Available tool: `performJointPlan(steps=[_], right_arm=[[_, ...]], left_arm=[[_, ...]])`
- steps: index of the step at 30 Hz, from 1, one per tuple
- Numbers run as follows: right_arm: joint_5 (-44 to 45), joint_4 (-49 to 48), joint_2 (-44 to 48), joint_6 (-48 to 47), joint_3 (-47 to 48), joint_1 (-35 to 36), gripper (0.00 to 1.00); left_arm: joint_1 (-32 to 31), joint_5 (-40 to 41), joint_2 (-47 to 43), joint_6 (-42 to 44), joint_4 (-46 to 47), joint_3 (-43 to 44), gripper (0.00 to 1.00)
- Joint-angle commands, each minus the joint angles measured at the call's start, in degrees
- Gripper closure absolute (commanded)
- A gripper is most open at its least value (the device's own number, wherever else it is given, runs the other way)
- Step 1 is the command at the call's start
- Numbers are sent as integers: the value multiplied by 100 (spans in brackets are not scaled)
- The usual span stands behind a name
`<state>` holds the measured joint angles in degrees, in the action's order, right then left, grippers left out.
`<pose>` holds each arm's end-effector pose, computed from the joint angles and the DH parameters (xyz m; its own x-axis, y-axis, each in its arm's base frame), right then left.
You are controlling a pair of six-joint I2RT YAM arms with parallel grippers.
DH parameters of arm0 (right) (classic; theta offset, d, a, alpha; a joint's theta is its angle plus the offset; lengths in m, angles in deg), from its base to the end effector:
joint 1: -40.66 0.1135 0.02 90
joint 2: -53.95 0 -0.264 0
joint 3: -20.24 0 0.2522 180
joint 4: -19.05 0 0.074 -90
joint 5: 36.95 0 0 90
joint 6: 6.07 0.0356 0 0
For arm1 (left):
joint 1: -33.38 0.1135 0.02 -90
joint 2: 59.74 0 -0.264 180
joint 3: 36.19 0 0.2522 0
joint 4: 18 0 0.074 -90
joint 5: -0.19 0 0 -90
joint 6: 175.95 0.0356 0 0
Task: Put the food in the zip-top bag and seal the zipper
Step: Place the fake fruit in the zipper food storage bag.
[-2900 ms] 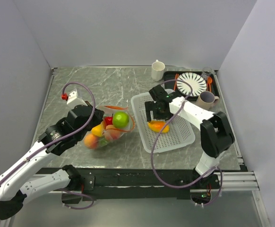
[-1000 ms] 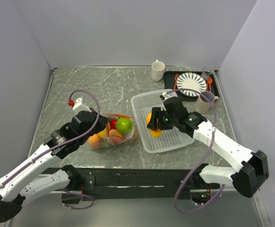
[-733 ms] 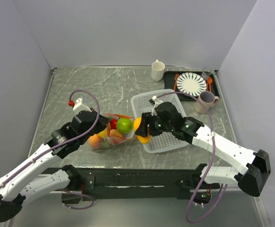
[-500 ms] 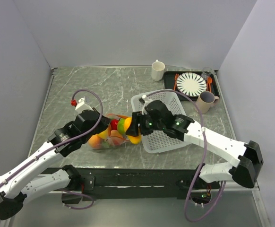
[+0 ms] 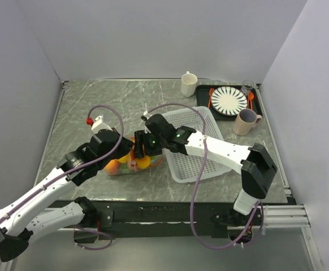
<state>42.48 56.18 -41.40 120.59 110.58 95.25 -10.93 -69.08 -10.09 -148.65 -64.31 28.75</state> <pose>0.2129 0.3108 0.2812 -0.8373 -0.1648 -0.5213 -0.4738 0.6945 0.5415 0.1407 -0.1197 0.3259 -0.5568 -0.6179 -0.5552 -0.1276 0.7240 -0.6779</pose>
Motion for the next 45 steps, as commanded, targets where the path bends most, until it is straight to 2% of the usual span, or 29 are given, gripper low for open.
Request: performJointPlan(steps=[1, 3, 6, 14, 19, 23, 27, 28, 30, 35, 40, 45], right_arm=[[-279, -492, -45, 34, 147, 105, 73], [-244, -483, -1, -45, 191, 166, 66], [-95, -545, 227, -37, 165, 166, 63], [775, -246, 184, 25, 639, 78, 70], [547, -623, 61, 192, 604, -36, 69], [371, -677, -141, 262, 770, -62, 65], [19, -493, -238, 166, 771, 42, 57], [28, -448, -195, 113, 745, 78, 45], [11, -395, -116, -1, 631, 122, 33], [160, 34, 113, -264, 805, 122, 16], [651, 517, 464, -353, 894, 114, 4], [1205, 826, 1035, -327, 701, 113, 0]], left_arm=[[2, -87, -289, -173, 373, 577, 99], [-7, 79, -280, -199, 189, 761, 99], [2, 238, -201, -182, -101, 920, 99], [-7, 18, -482, -418, -242, 482, 99], [2, -78, -763, -516, -164, 288, 99], [2, -183, -641, -542, -190, 244, 99], [-7, 44, -579, -629, -172, 226, 99], [2, 115, -614, -656, -190, 243, 99], [-7, 247, -640, -639, -190, 322, 99], [2, 563, -588, -630, -356, 524, 99], [2, 695, -570, -691, -506, 560, 99], [2, 766, -719, -823, -594, 446, 99]])
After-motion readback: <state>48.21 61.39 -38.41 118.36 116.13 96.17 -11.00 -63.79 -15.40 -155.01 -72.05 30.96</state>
